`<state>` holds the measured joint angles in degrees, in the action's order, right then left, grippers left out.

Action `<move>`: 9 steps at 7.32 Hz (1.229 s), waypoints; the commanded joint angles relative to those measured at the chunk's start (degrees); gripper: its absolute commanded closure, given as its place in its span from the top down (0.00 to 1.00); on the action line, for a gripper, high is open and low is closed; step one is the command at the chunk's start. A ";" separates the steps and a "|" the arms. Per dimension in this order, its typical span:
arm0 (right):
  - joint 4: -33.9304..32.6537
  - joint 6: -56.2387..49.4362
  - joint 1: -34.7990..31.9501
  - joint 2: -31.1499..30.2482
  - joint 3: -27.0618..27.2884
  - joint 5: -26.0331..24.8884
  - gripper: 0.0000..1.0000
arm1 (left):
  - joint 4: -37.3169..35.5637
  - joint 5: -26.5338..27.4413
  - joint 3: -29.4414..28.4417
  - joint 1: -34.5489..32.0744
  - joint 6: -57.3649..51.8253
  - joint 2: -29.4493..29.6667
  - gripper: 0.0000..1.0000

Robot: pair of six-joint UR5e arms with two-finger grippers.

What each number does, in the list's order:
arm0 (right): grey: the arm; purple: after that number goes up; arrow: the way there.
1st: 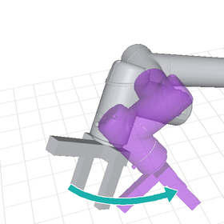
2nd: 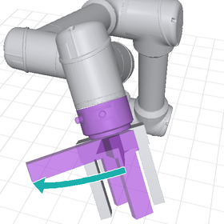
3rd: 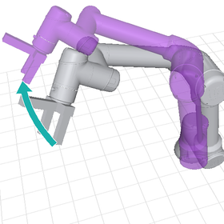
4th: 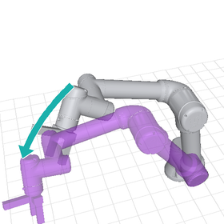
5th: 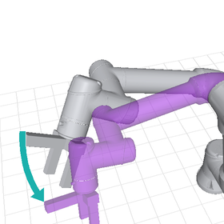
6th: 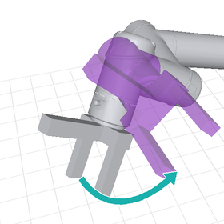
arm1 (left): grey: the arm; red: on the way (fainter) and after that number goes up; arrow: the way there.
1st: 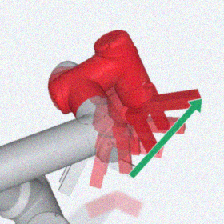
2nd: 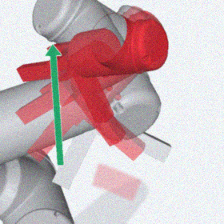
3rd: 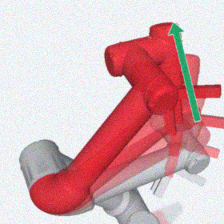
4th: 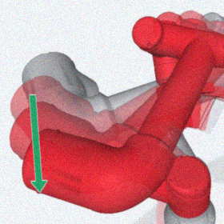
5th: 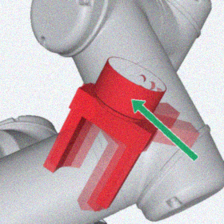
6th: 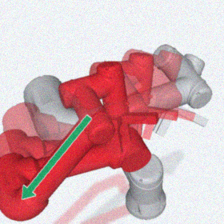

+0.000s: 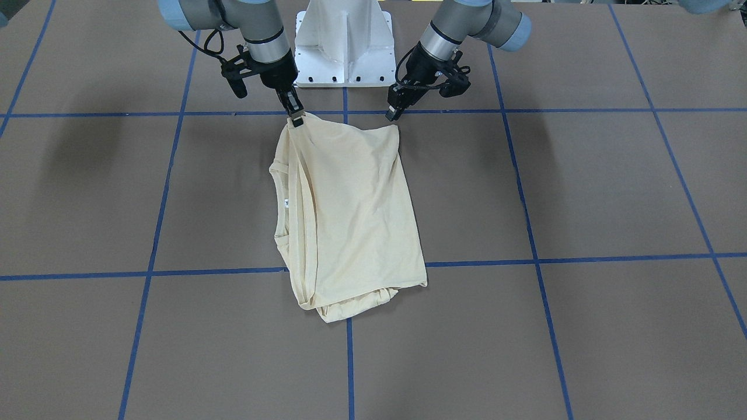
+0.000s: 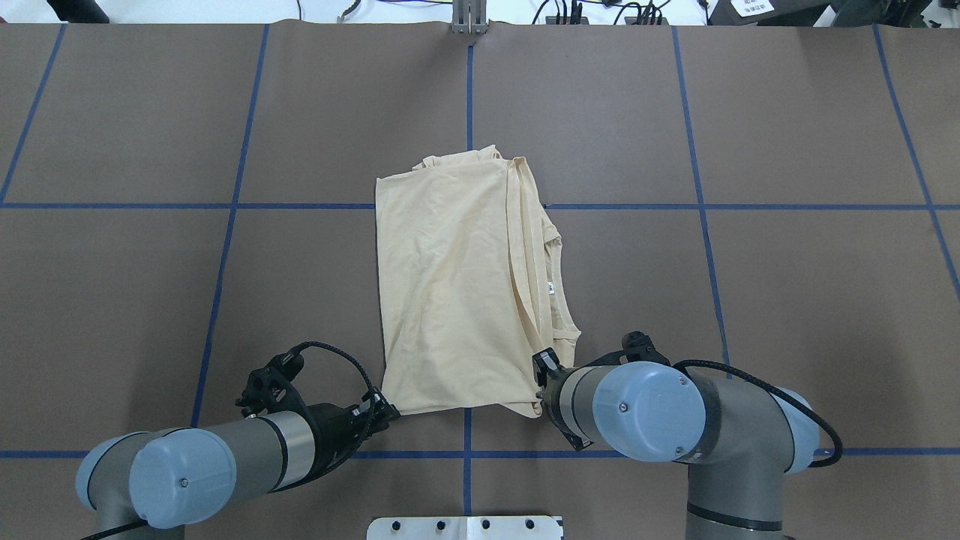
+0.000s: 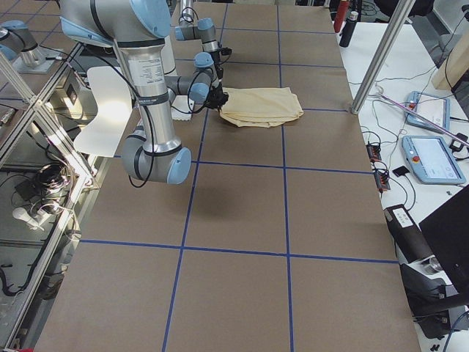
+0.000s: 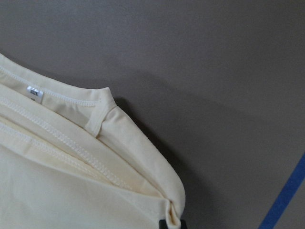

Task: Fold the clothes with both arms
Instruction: 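Grasp the shirt edge nearest the robot with both grippers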

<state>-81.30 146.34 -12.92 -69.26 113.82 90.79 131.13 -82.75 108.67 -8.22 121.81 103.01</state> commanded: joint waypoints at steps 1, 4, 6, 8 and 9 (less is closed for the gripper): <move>0.00 0.00 0.00 0.09 0.00 0.00 0.00 | 0.00 -0.04 -0.56 0.14 -0.08 0.35 0.65; 0.00 0.00 -0.18 0.00 0.00 0.00 0.00 | 0.00 -0.04 -2.32 0.14 -0.08 0.97 0.61; 0.00 0.00 -0.18 -0.09 0.09 0.00 0.00 | 0.00 -0.04 -2.50 -0.21 -0.25 0.97 0.59; 0.00 0.00 -0.18 -0.52 0.52 0.00 0.00 | 0.09 -0.04 -2.85 -0.92 -0.52 1.23 0.57; 0.00 0.00 -0.18 -0.53 0.79 0.00 0.00 | 0.00 -0.13 -2.94 -1.01 -0.52 1.84 0.57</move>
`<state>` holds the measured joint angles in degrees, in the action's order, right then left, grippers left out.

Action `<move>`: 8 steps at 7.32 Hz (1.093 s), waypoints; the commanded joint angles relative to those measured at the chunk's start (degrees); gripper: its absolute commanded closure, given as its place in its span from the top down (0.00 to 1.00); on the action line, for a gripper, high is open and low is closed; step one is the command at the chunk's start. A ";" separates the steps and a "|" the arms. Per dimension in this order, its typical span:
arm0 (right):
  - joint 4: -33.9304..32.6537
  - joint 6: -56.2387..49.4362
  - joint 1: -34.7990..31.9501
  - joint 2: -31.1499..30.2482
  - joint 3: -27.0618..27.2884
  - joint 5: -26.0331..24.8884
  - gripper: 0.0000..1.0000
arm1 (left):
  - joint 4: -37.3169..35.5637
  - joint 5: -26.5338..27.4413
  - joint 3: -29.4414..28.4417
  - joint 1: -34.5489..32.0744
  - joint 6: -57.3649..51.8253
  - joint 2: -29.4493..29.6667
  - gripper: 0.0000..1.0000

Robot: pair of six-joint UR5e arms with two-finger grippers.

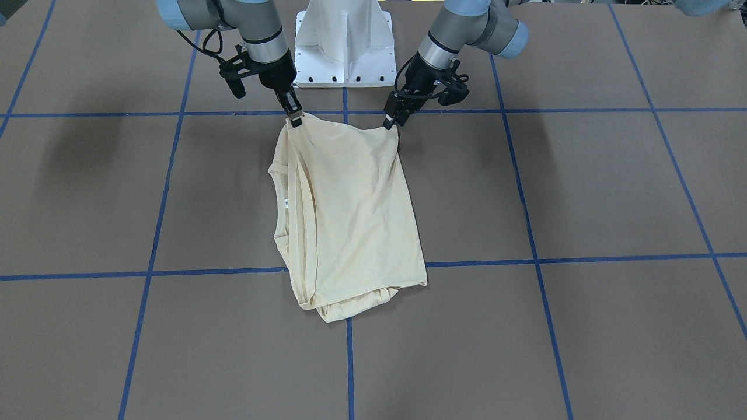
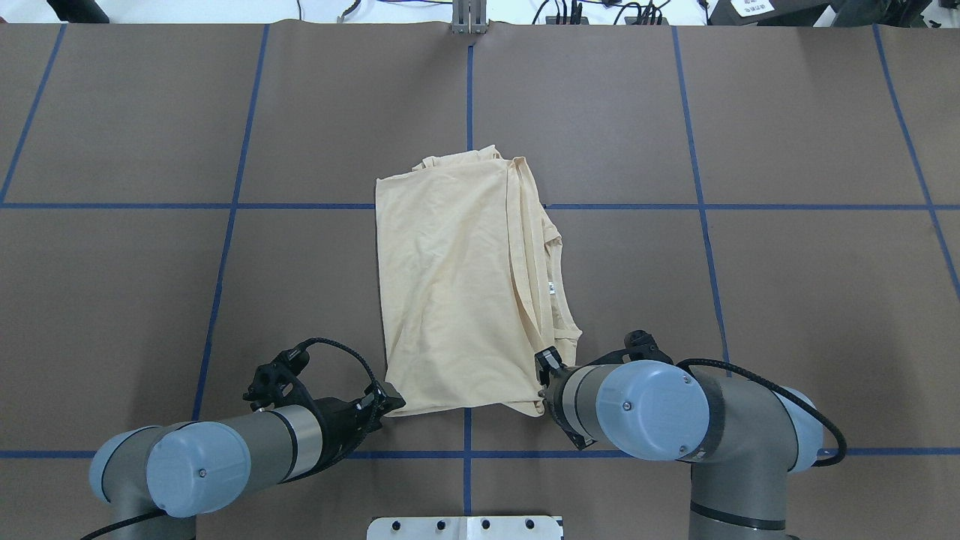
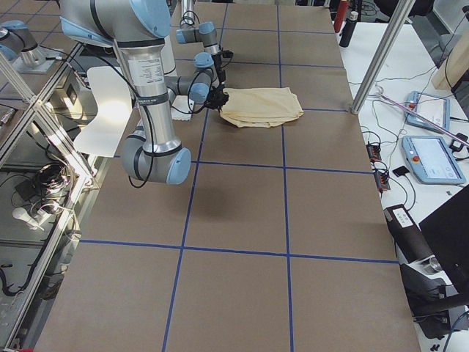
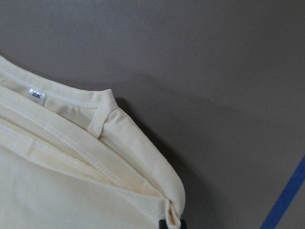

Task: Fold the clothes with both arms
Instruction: 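Grasp the shirt edge nearest the robot with both grippers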

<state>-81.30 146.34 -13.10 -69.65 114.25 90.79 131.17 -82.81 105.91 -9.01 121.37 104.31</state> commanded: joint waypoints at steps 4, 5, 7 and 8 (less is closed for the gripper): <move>-1.23 0.00 0.09 -0.05 0.45 0.00 0.00 | -0.73 0.02 -2.65 -0.83 -0.08 3.45 0.01; -1.23 0.00 0.09 -0.05 0.45 0.00 0.00 | -2.83 -0.16 -2.29 -1.45 -0.51 3.27 0.00; -1.23 0.00 0.09 -0.13 0.45 0.00 0.00 | -8.18 -1.99 1.56 -1.45 -0.87 3.10 0.00; -1.23 0.00 0.00 -0.13 0.45 0.09 0.00 | -11.26 -2.26 5.41 -1.37 -0.78 2.58 0.00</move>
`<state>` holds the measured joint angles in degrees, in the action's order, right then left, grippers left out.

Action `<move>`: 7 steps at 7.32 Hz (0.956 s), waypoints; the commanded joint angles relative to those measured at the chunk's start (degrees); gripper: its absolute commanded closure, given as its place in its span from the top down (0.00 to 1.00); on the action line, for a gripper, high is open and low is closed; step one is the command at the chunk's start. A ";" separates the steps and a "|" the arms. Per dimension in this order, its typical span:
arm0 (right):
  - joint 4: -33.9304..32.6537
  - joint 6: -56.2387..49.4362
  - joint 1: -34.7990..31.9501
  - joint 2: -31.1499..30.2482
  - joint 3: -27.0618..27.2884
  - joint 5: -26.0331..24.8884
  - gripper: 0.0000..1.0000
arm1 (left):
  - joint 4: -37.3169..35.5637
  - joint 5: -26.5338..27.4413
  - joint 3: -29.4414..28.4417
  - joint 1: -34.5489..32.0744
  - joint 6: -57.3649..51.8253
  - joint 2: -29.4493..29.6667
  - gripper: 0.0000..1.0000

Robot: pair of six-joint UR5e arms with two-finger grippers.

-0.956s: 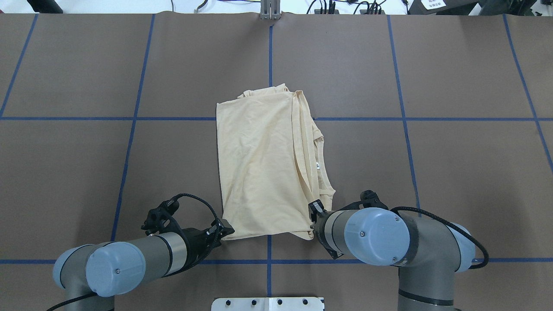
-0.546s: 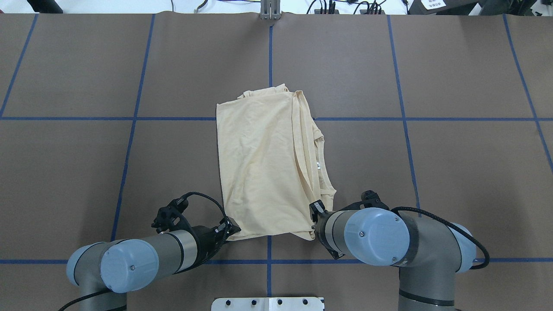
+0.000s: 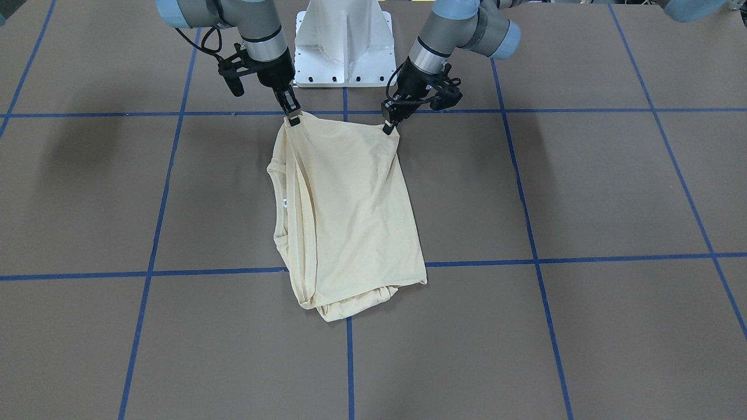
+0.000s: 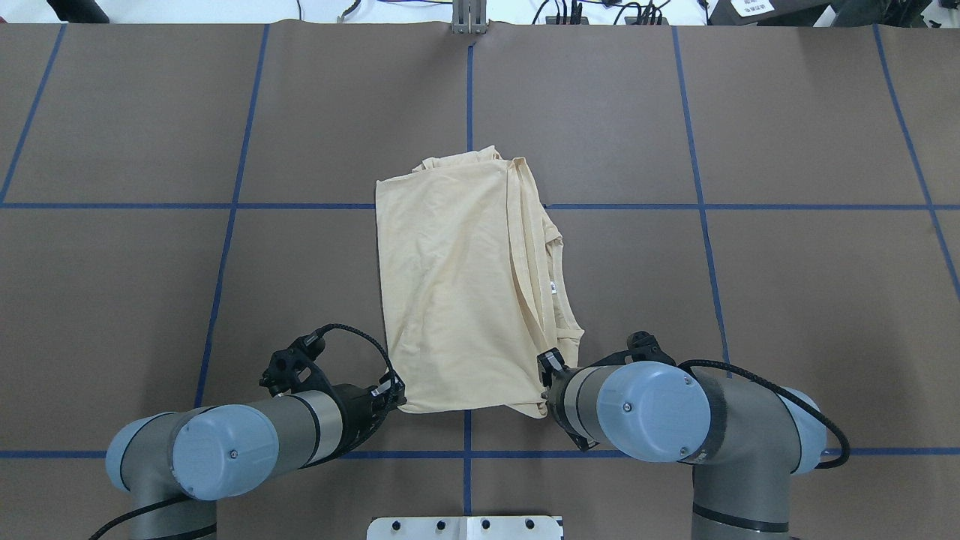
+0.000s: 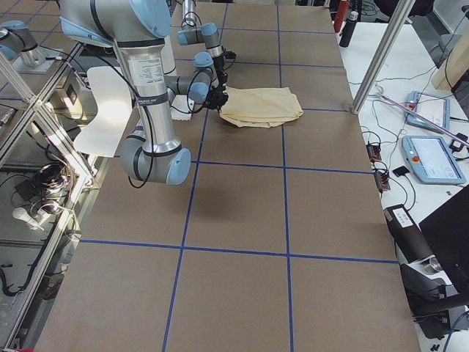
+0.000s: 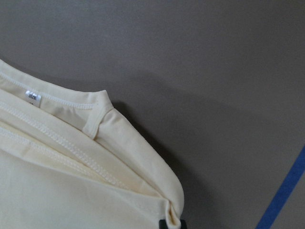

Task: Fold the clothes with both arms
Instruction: 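Grasp the shirt edge nearest the robot with both grippers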

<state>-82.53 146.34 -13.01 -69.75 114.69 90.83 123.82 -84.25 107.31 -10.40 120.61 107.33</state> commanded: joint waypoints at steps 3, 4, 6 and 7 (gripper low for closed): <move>-1.48 0.00 0.09 -4.32 7.69 0.22 0.00 | -9.72 -2.32 12.30 0.73 -0.02 -0.45 0.00; -4.72 0.00 -0.26 -4.87 12.87 1.44 0.00 | -10.34 -2.41 15.01 0.64 -0.02 -0.71 0.00; -10.37 -0.35 -4.98 -0.51 13.39 3.12 0.00 | -12.98 -6.09 16.18 -4.59 -3.85 0.68 0.00; -10.37 -2.09 -11.97 5.09 6.49 6.17 0.00 | -13.07 -8.36 14.53 -9.94 -9.02 1.21 0.00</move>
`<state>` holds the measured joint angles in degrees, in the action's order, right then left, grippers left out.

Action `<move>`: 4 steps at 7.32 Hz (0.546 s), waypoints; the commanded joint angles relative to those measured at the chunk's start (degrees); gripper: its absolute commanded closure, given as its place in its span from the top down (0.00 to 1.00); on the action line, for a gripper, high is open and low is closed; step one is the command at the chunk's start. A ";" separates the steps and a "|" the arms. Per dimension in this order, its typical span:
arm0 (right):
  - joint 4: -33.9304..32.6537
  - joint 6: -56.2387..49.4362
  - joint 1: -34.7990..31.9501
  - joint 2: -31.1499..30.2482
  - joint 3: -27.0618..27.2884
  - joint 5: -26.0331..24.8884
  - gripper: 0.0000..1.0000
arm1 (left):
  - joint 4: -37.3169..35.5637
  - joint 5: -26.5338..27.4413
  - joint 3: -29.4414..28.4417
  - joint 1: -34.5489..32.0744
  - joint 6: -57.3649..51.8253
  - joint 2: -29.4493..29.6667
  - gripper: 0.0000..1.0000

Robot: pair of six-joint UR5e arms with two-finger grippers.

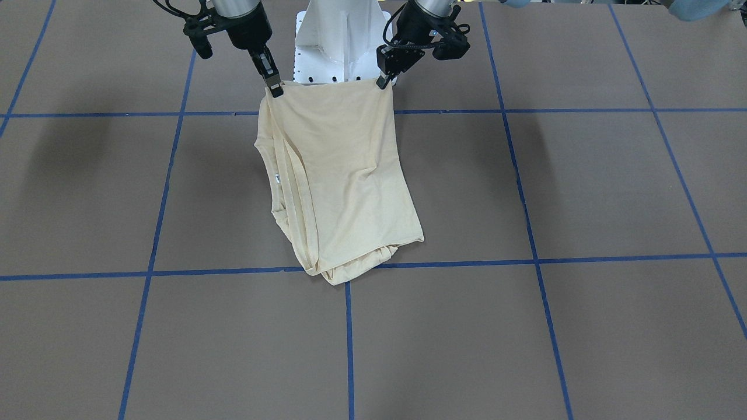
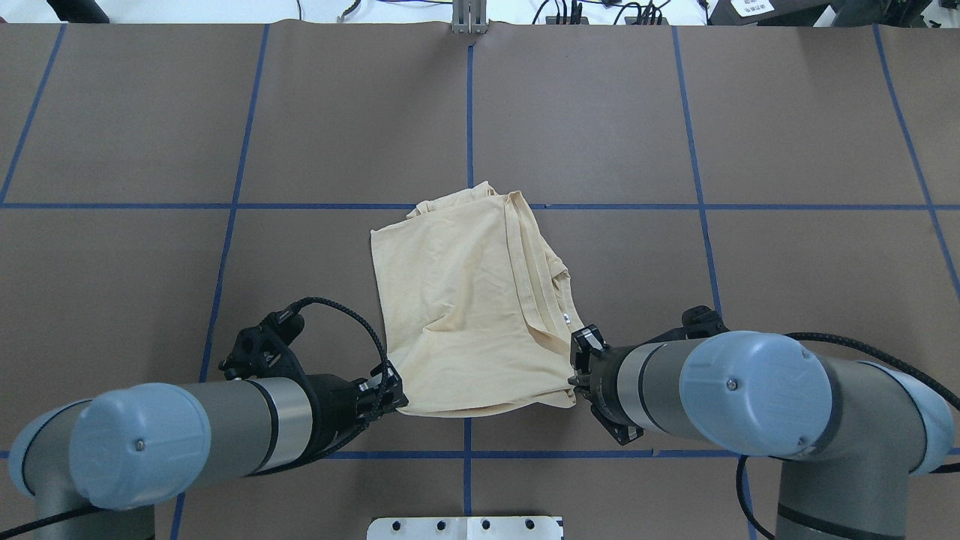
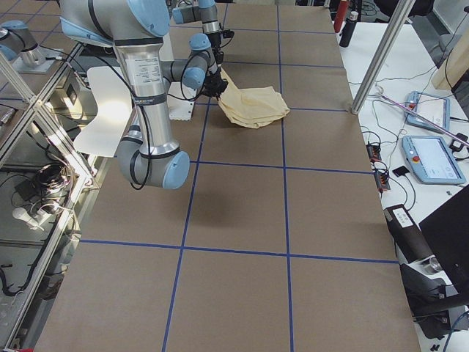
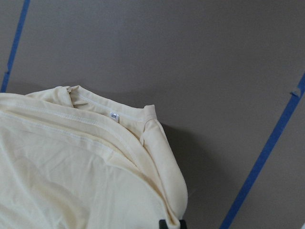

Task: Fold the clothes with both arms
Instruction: 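Lift the edge with both grippers and fold it away from the robot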

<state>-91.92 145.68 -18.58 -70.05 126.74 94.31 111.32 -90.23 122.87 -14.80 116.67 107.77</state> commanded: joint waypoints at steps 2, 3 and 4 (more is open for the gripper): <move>-0.19 -11.60 -15.76 15.25 -20.49 7.72 0.00 | 0.65 -5.21 -14.42 -14.60 -11.26 7.76 0.00; 1.38 -14.26 -17.09 20.77 -29.96 7.99 0.00 | 3.79 -5.30 -20.24 -17.08 -12.86 9.98 0.00; 8.44 -16.38 -18.58 24.57 -40.76 9.21 0.00 | 8.26 -5.30 -24.57 -18.06 -13.31 10.17 0.00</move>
<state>-89.45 132.57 -34.89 -51.03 98.61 102.17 115.08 -95.34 104.61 -30.58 104.78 116.46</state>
